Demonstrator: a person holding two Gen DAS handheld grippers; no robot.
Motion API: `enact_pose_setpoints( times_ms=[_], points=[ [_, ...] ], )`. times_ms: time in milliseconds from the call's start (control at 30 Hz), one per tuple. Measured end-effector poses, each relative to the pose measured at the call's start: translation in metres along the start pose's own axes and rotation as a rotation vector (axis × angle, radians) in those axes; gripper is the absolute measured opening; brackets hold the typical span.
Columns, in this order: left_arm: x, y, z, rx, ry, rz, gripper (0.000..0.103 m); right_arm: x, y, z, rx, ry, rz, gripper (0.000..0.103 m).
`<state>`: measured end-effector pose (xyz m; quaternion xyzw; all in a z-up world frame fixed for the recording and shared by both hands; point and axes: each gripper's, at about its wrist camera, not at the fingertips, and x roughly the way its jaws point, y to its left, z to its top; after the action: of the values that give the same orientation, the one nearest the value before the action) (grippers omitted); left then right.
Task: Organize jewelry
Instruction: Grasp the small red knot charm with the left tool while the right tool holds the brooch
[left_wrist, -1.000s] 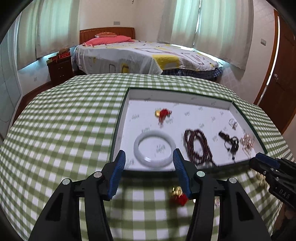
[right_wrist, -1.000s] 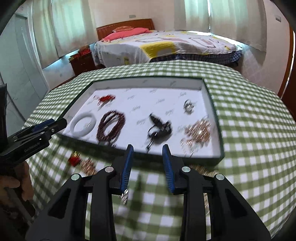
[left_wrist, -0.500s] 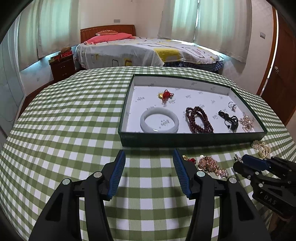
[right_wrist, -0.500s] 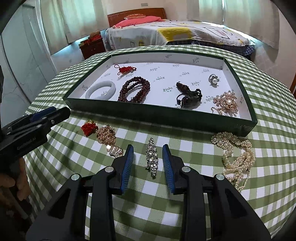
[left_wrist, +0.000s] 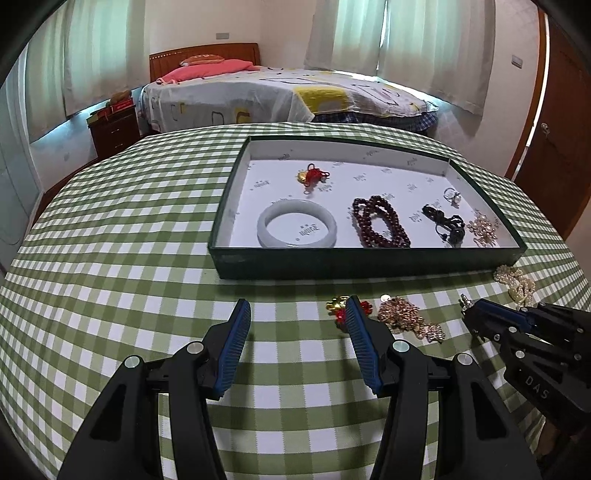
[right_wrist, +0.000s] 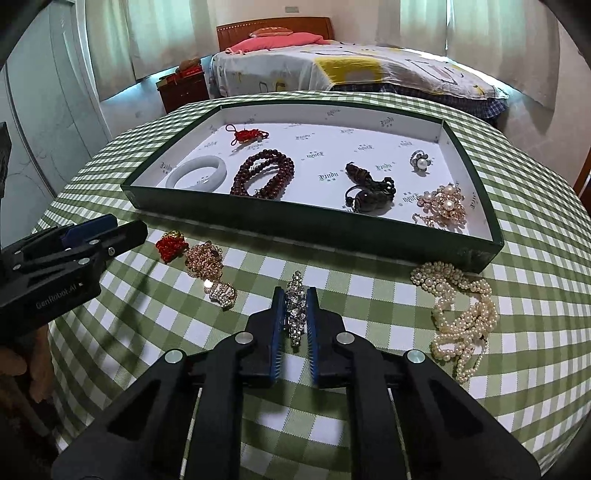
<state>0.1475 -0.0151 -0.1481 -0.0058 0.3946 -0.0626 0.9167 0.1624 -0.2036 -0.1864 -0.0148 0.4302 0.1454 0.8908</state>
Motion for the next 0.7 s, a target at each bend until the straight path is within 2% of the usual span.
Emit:
enact_pose_setpoints(
  times_ms=[267,367,533,700],
  points=[
    [0.011,-0.014,0.003,0.028,0.019,-0.032,0.053,-0.002,-0.003,-0.001,0.002,-0.003,0.014,0.012],
    [0.02,-0.016,0.0,0.038,0.052,-0.034,0.052,-0.001,-0.002,-0.001,0.002,-0.003,0.016,0.012],
    [0.017,-0.011,-0.003,0.037,0.058,-0.039,0.04,-0.001,-0.002,-0.001,0.005,-0.004,0.018,0.012],
    [0.016,-0.008,-0.002,0.026,0.063,-0.056,0.039,-0.001,-0.002,-0.001,0.005,-0.004,0.018,0.012]
  ],
)
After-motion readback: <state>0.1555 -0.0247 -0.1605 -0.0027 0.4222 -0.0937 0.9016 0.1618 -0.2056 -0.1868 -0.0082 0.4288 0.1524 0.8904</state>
